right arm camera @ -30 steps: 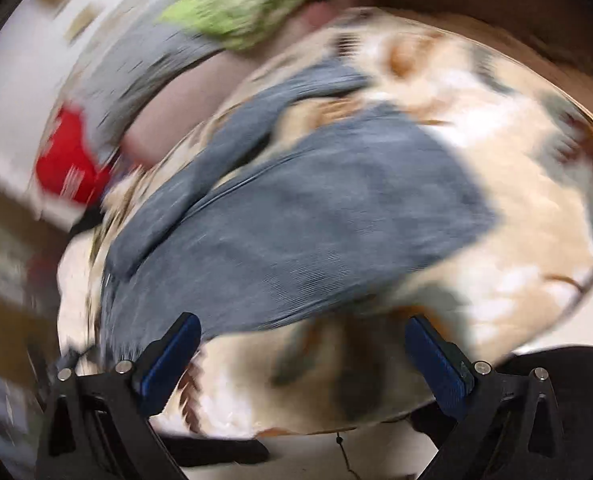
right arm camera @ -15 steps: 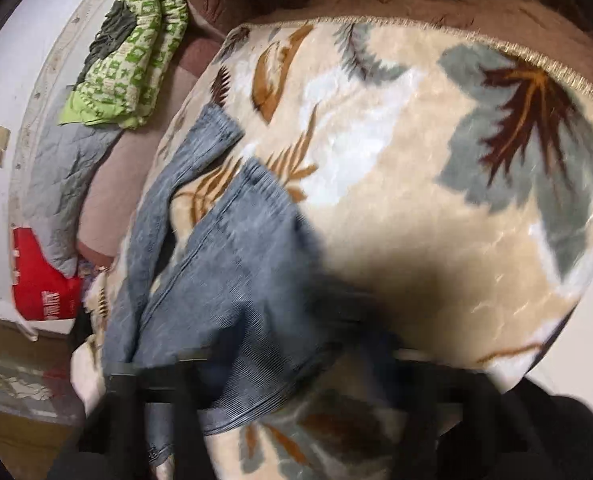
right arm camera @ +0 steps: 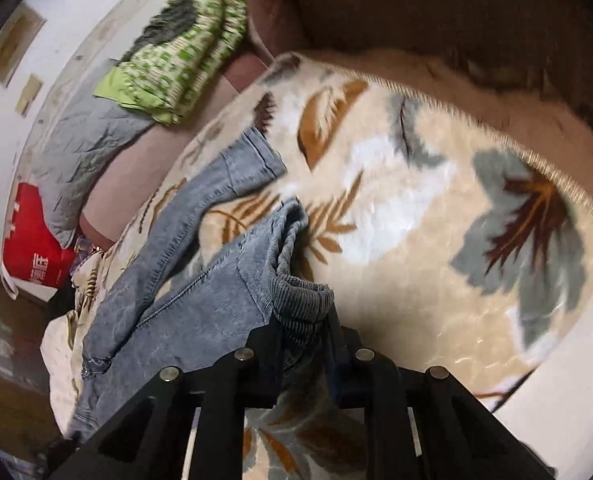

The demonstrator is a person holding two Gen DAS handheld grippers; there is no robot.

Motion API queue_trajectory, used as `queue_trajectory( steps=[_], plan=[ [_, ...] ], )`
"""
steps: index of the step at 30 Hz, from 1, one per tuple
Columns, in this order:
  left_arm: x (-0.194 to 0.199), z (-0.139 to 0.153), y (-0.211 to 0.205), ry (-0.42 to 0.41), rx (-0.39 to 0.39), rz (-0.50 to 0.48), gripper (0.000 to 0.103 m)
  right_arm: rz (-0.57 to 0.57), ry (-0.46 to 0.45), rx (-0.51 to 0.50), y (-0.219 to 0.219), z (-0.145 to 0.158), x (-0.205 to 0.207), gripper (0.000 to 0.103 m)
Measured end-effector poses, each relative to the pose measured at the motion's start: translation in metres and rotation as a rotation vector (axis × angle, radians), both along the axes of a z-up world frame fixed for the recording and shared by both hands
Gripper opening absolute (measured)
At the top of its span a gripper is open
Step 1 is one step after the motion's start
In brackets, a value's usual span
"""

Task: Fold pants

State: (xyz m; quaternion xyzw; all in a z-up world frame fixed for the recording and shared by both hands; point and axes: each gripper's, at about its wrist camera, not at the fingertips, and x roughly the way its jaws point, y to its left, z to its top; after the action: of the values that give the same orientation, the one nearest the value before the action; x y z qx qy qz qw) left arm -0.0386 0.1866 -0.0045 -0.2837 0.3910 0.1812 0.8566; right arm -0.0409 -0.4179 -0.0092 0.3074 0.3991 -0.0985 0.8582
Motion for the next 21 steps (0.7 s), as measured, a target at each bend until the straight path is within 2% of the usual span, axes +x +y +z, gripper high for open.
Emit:
queue_trajectory(
  steps=[2, 3, 5, 6, 7, 8, 9, 10, 12, 14, 16, 18, 19, 20, 21],
  plan=[
    [-0.002, -0.007, -0.005, 0.047, 0.019, -0.014, 0.006, 0.002, 0.028, -0.061, 0.001, 0.001, -0.004, 0.019],
    [0.002, -0.017, -0.005, 0.093, 0.012, -0.019, 0.009, 0.014, 0.073, -0.092, 0.000, -0.006, -0.003, 0.023],
    [0.003, -0.034, 0.000, 0.168, 0.003, -0.003, 0.009, 0.048, 0.245, -0.090, -0.003, -0.035, 0.005, 0.039],
    [0.002, -0.036, 0.005, 0.179, -0.008, 0.016, 0.017, 0.057, 0.280, -0.059, -0.006, -0.041, 0.005, 0.039],
    [0.001, -0.033, 0.008, 0.170, -0.007, 0.033, 0.026, 0.054, 0.241, -0.071, -0.008, -0.030, 0.001, 0.047],
    [-0.001, -0.026, 0.010, 0.155, 0.008, 0.047, 0.032, 0.045, 0.224, -0.094, -0.008, -0.022, -0.002, 0.061],
    [-0.001, -0.016, 0.010, 0.130, 0.036, 0.059, 0.047, 0.001, 0.189, -0.140, -0.012, -0.005, -0.007, 0.066],
    [0.000, -0.003, 0.007, 0.093, 0.066, 0.058, 0.059, -0.027, 0.160, -0.156, -0.015, 0.004, -0.011, 0.067],
    [0.003, 0.016, -0.003, 0.020, 0.105, 0.026, 0.068, -0.032, 0.087, -0.148, -0.017, 0.025, -0.010, 0.067],
    [0.015, 0.029, -0.021, -0.032, 0.148, -0.056, 0.070, 0.050, 0.036, -0.078, -0.012, 0.033, 0.002, 0.068],
    [0.029, 0.031, -0.040, -0.043, 0.162, -0.171, 0.070, 0.147, 0.012, 0.005, -0.002, 0.028, 0.019, 0.068],
    [0.042, 0.019, -0.056, -0.019, 0.164, -0.255, 0.070, 0.207, 0.027, 0.053, 0.005, 0.011, 0.036, 0.068],
    [0.050, 0.006, -0.063, 0.022, 0.175, -0.287, 0.070, 0.217, 0.074, 0.058, 0.005, -0.004, 0.045, 0.068],
    [0.060, -0.010, -0.066, 0.083, 0.185, -0.310, 0.070, 0.204, 0.150, 0.051, 0.003, -0.021, 0.053, 0.067],
    [0.068, -0.030, -0.069, 0.174, 0.199, -0.334, 0.070, 0.176, 0.215, 0.041, -0.002, -0.036, 0.059, 0.061]
  ],
)
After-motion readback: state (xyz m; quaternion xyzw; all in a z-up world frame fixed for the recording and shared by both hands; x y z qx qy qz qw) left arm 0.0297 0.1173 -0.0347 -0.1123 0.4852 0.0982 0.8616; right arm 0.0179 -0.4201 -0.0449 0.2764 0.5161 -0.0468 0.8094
